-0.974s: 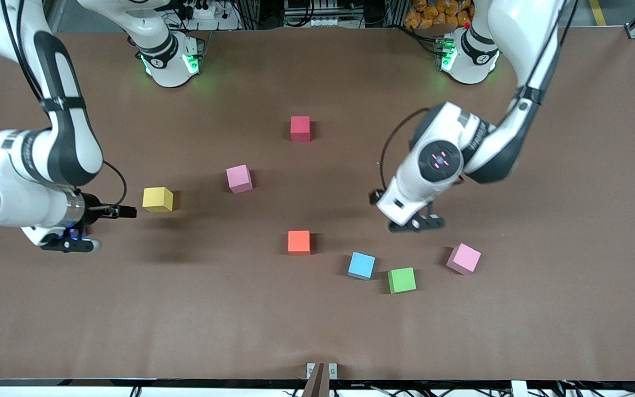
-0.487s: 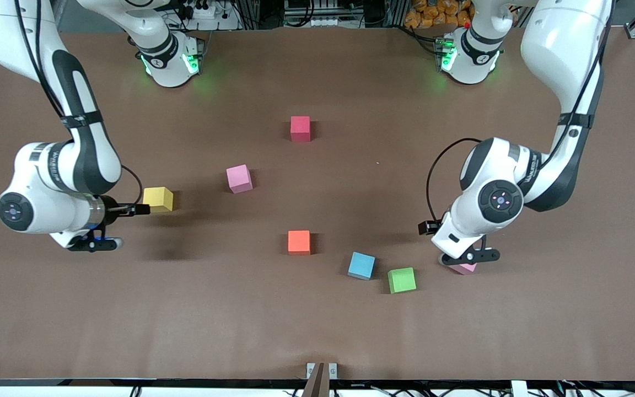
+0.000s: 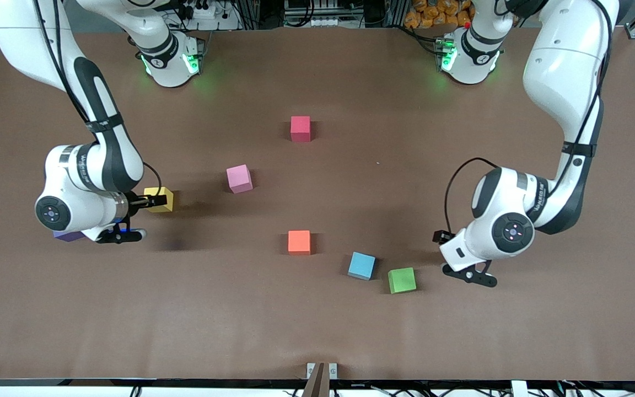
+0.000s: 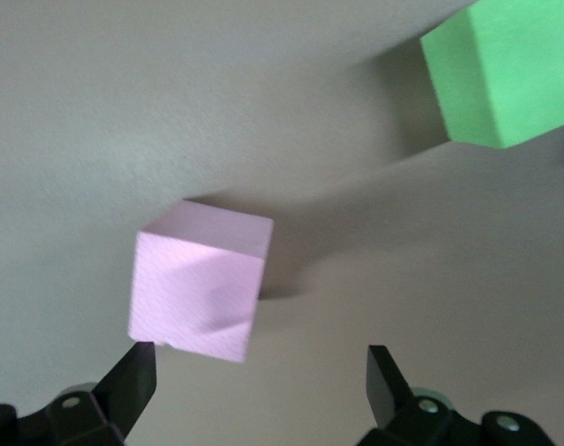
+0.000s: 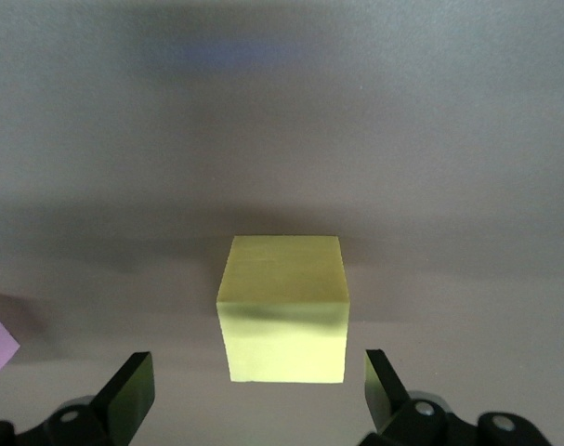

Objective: Arrange blocks into number 1
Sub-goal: 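Grasp the yellow cube with the right gripper while the left gripper grasps pink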

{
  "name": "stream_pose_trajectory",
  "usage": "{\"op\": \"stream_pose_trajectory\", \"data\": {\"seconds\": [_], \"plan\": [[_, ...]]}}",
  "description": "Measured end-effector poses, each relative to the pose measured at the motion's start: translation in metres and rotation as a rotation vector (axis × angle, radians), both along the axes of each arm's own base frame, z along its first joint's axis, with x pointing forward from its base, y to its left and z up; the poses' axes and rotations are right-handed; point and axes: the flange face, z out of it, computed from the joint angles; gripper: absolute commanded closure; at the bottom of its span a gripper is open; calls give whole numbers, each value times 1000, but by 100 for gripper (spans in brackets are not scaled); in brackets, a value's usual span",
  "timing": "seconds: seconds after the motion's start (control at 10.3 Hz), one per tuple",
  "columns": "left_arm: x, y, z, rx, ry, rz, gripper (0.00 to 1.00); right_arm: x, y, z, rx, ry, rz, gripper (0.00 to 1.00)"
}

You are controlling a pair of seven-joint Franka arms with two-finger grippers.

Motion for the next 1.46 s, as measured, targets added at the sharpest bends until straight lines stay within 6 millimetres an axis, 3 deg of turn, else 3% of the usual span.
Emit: {"op": "stream_pose_trajectory", "data": {"seconds": [0.39,1.07,1.17,1.27,1.36,1.46], "plan": [[15,15,-3,-11,-64,-56,0,-9,-2,-15,13,29,33,0],[14,15,-45,-16,-45,-56,0,-11,-3,-33,11,25,38,0],[13,15,-49,-16,-41,-56,38,-13,-4,-38,10,26,38,0],[13,15,-51,-16,-38,-56,91,-14,-4,-42,8,28,37,0],[13,16,-51,-15,-38,-48,100,-14,-5,-46,7,27,36,10],[13,16,-52,-13,-40,-20,100,-14,-7,-50,4,30,34,30]]}}
